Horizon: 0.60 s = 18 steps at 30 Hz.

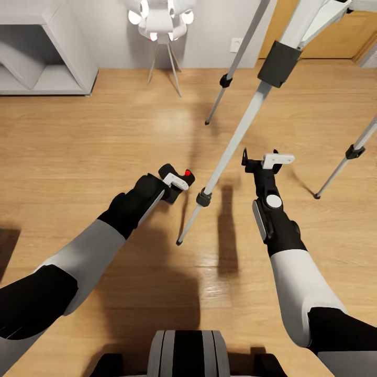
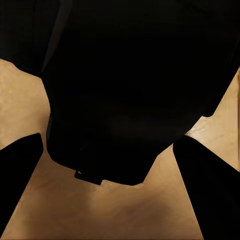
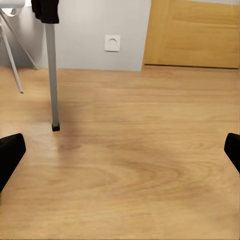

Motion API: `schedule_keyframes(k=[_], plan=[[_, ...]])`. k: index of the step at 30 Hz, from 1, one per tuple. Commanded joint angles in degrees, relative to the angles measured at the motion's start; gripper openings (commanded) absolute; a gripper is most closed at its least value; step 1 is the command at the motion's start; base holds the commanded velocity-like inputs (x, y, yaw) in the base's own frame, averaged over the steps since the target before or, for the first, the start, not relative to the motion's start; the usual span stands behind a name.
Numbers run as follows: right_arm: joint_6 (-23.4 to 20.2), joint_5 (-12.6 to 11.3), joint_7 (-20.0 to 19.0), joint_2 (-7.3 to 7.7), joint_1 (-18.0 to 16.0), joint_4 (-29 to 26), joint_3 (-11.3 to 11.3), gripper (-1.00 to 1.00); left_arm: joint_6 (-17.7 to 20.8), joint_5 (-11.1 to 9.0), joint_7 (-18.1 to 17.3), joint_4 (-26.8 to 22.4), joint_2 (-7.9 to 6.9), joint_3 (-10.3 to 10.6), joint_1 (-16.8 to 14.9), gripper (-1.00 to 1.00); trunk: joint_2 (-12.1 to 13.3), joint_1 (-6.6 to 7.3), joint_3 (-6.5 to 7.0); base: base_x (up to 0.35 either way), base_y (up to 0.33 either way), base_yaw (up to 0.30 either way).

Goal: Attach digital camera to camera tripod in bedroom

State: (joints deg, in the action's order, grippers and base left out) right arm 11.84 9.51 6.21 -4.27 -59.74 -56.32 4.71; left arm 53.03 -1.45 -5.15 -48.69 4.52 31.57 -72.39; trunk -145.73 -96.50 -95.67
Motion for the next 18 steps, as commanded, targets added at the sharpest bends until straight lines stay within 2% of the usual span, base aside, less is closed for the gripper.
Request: schedule_keyframes(k=[1, 9, 15, 18], plan=[[0.11, 0.6, 0.19, -0.05, -0.03, 0.02, 0.13, 1.0, 0.23, -0.13, -0.04, -0.44, -0.14, 0.07, -0.03, -1.0, 0.0, 0.03, 0.2, 0.0, 0.0, 0.0], [0.11, 0.6, 0.2, -0.09, -0.03, -0.01, 0.13, 1.0, 1.33, -0.14, 0.0, -4.11, -2.84, 0.07, -0.03, -1.0, 0.11, 0.23, 1.97, 0.0, 0.0, 0.0], [0.15, 0.61, 0.2, -0.28, 0.36, 0.01, 0.13, 1.0, 2.15, -0.32, -0.03, -6.69, -5.51, 0.07, 0.03, -1.0, 0.19, 0.39, 3.3, 0.0, 0.0, 0.0], [0.19, 0.67, 0.18, -0.3, 2.69, -0.81, 0.13, 1.0, 2.29, -2.04, -0.03, -8.24, -7.35, 0.07, 1.68, -1.0, 0.23, 0.47, 3.96, 0.0, 0.0, 0.0]])
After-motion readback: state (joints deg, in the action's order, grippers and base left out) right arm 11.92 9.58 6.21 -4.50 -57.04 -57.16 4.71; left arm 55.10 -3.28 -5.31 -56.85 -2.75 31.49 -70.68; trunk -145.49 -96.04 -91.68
